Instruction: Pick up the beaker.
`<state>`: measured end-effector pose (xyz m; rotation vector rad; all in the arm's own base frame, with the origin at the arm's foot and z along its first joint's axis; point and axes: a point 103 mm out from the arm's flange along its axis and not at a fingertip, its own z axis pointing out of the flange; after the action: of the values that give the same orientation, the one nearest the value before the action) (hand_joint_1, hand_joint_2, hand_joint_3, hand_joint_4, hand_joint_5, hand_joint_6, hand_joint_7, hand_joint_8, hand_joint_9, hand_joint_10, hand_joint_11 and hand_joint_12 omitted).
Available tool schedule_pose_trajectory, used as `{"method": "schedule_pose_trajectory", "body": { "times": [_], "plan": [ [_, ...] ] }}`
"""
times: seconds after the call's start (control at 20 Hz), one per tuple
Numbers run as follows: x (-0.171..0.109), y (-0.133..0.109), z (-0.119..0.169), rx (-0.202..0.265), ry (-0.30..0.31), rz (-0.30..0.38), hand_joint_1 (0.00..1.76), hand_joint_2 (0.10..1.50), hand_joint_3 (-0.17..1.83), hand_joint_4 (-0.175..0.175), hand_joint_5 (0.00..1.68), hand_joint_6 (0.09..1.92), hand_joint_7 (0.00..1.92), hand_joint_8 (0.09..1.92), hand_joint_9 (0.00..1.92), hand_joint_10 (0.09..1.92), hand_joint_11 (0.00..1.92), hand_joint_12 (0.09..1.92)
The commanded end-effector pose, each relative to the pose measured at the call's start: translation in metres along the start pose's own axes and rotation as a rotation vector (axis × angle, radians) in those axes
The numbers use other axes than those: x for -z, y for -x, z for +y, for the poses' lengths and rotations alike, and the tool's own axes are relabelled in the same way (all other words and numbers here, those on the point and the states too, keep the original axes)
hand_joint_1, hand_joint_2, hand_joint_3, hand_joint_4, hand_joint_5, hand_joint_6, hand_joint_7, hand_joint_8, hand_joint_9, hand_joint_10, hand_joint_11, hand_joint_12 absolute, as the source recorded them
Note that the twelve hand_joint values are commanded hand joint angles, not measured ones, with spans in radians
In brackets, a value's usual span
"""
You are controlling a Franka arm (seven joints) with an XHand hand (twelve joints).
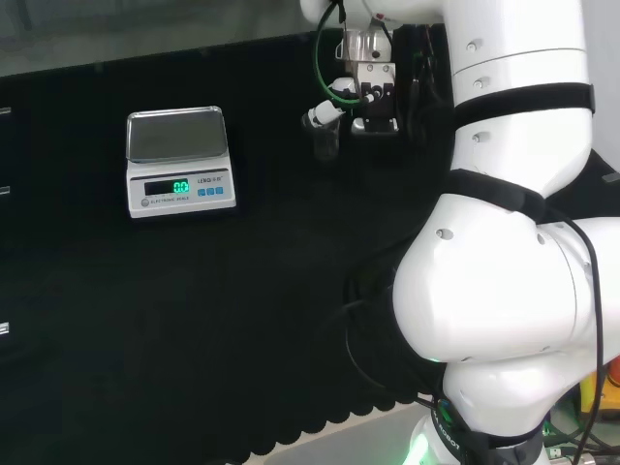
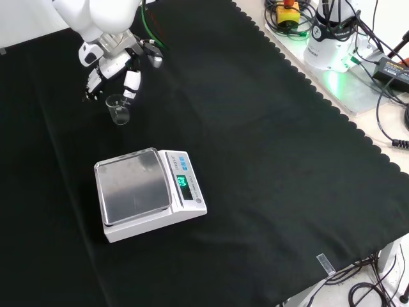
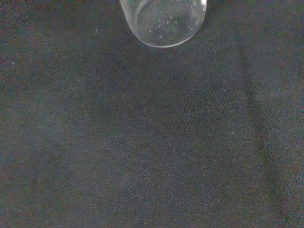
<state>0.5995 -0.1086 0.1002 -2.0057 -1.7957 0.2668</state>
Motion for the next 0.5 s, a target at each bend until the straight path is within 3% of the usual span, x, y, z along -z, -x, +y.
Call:
{"method": "schedule_pose_trajectory", "body": {
  "times": [0.05, 0.25, 0.5],
  "plan": [
    [-0.0103, 0.0036, 0.0068, -0.001, -0.037, 0.005, 0.41, 0.94, 0.23, -0.111, 0.28, 0.09, 0.12, 0.77, 0.27, 0.87, 0.23, 1.44],
    [-0.0145, 0.0007, 0.0087, 0.004, -0.041, -0.012, 0.48, 0.93, 0.23, -0.099, 0.30, 0.09, 0.14, 0.77, 0.29, 0.87, 0.24, 1.44],
    [-0.0172, -0.0035, 0.0100, 0.001, -0.035, -0.041, 0.59, 0.92, 0.26, -0.092, 0.38, 0.09, 0.29, 0.76, 0.47, 0.81, 0.41, 1.36]
  ]
}}
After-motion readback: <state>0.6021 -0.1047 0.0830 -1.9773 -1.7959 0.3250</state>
